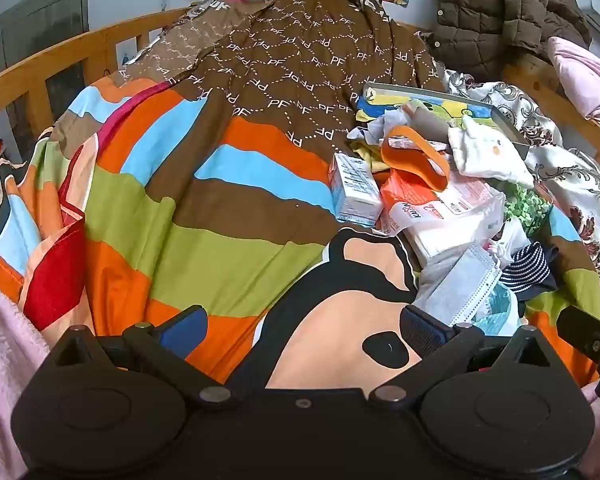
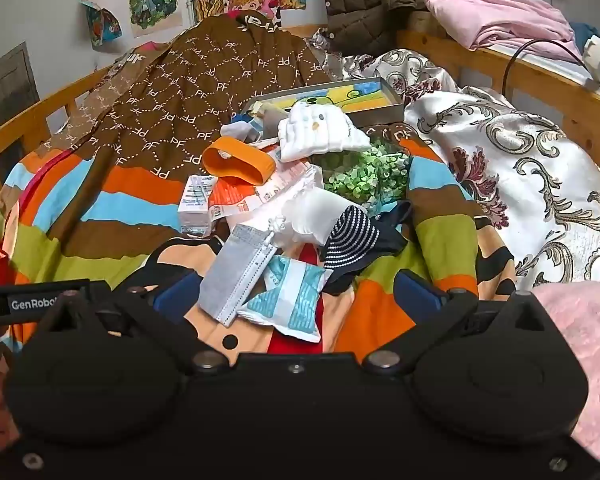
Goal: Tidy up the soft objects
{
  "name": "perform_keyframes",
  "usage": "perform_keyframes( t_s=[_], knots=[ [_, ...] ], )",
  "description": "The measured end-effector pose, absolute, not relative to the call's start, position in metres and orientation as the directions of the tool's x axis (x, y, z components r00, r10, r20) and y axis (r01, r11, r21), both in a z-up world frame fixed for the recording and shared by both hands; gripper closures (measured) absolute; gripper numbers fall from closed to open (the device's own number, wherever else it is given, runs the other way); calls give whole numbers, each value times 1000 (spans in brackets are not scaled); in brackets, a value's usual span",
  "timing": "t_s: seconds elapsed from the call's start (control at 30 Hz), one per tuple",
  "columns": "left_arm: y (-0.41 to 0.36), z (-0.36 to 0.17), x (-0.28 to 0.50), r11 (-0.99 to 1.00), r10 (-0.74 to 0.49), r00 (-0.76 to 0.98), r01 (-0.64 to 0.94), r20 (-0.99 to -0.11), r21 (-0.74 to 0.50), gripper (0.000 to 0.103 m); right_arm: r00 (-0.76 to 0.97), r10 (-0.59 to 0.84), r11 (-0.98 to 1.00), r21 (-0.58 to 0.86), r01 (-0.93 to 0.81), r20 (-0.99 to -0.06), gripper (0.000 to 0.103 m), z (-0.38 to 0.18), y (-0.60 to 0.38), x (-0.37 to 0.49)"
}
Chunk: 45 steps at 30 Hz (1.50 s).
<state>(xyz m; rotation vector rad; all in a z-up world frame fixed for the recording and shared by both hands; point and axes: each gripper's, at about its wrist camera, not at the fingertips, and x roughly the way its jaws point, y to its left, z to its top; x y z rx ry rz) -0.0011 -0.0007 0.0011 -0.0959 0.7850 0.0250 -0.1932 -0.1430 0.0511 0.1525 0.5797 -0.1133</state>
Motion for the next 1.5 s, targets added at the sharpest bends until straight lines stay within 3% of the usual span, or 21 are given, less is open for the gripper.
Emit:
perform_keyframes(
  t_s=[1.5],
  knots=[
    [1,0,-2,994,-20,700,-66,-714,-92,1,834,-76,983,97,153,-546,0,52,-144,-194]
  ],
)
